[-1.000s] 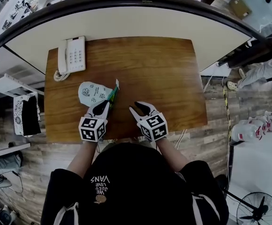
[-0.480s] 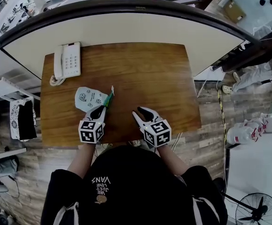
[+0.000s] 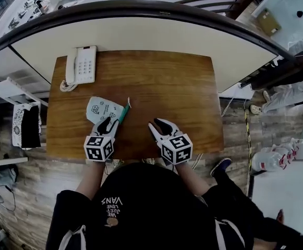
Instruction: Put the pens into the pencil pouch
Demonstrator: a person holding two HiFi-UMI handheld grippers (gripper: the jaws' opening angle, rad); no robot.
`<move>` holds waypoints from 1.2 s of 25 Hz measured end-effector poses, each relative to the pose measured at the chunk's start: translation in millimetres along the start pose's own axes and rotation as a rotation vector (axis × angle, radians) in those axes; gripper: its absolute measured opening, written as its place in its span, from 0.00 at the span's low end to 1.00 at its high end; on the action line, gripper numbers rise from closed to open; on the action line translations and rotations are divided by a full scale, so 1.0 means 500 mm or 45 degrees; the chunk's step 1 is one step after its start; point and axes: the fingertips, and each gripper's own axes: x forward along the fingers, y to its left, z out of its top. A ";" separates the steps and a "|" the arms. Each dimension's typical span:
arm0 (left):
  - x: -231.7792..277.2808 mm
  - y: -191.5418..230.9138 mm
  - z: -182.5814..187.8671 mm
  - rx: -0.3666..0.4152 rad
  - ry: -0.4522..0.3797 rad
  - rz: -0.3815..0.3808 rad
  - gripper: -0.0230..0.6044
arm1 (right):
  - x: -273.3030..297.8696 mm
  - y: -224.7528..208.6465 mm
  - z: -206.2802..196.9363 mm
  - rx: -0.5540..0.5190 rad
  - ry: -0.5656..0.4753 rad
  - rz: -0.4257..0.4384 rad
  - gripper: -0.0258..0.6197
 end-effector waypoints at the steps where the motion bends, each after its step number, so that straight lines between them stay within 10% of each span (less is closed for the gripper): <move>1: -0.009 0.004 0.008 -0.003 -0.017 0.019 0.25 | 0.001 0.002 0.004 -0.004 -0.002 0.010 0.18; 20: -0.196 -0.006 0.114 0.104 -0.295 0.362 0.24 | 0.005 0.071 0.078 -0.158 -0.086 0.289 0.12; 30: -0.251 -0.056 0.094 0.076 -0.367 0.453 0.07 | -0.013 0.099 0.083 -0.237 -0.064 0.430 0.07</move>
